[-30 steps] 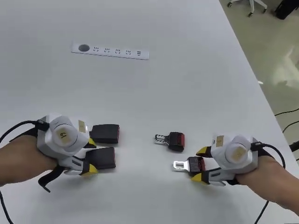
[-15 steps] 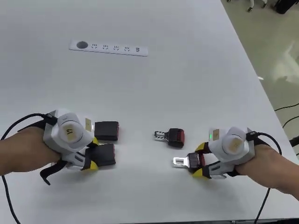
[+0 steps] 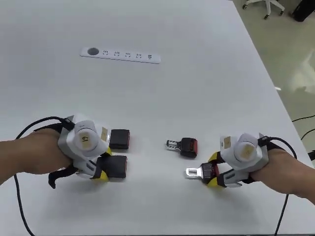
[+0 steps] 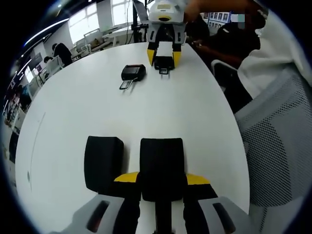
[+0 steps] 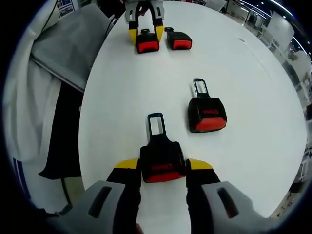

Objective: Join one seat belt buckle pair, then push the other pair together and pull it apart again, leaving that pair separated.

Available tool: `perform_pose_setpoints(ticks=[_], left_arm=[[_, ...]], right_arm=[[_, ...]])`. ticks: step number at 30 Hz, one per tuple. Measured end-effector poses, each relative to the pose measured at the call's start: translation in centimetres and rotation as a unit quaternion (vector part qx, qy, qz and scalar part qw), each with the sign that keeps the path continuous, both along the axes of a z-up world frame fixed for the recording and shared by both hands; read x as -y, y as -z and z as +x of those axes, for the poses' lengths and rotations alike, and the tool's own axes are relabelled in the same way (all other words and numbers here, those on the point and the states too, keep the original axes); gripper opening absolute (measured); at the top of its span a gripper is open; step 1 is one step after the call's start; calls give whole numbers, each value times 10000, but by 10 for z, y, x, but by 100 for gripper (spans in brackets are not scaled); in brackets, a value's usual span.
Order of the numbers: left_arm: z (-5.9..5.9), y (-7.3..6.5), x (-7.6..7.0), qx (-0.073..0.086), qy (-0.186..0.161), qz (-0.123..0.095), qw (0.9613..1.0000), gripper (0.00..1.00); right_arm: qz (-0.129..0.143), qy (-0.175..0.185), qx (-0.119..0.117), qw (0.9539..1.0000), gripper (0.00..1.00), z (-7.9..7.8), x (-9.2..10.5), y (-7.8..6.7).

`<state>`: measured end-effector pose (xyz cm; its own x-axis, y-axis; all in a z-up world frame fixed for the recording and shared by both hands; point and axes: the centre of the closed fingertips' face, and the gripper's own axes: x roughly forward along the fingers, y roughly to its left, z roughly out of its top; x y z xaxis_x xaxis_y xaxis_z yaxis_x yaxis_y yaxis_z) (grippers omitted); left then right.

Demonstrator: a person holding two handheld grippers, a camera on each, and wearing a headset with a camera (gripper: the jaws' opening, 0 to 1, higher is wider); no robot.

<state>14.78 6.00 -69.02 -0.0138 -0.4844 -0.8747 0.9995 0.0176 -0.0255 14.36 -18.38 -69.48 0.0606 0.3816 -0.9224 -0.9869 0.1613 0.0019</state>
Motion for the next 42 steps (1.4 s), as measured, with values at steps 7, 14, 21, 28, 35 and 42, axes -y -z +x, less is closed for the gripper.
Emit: perform_pose_setpoints(ticks=[7, 14, 21, 28, 35, 42], left_arm=[[-1, 1, 0, -11, -34, 92, 10000, 34], [-4, -2, 1, 5, -50, 133, 9999, 34], [-4, -1, 1, 1, -48, 170, 9998, 34], [-2, 2, -1, 1, -47, 179, 9998, 34], [-1, 2, 0, -4, -27, 214, 9998, 34], [-1, 3, -1, -4, -51, 219, 9997, 34]], right_arm=[[24, 151, 96, 9998, 34, 1, -2, 0], [127, 264, 98, 9995, 34, 0, -17, 0], [303, 334, 108, 9989, 34, 0, -40, 0], [499, 370, 121, 9980, 34, -2, -70, -2], [652, 321, 160, 9972, 34, -1, -100, -1], [748, 336, 180, 9965, 34, 3, -123, 1]])
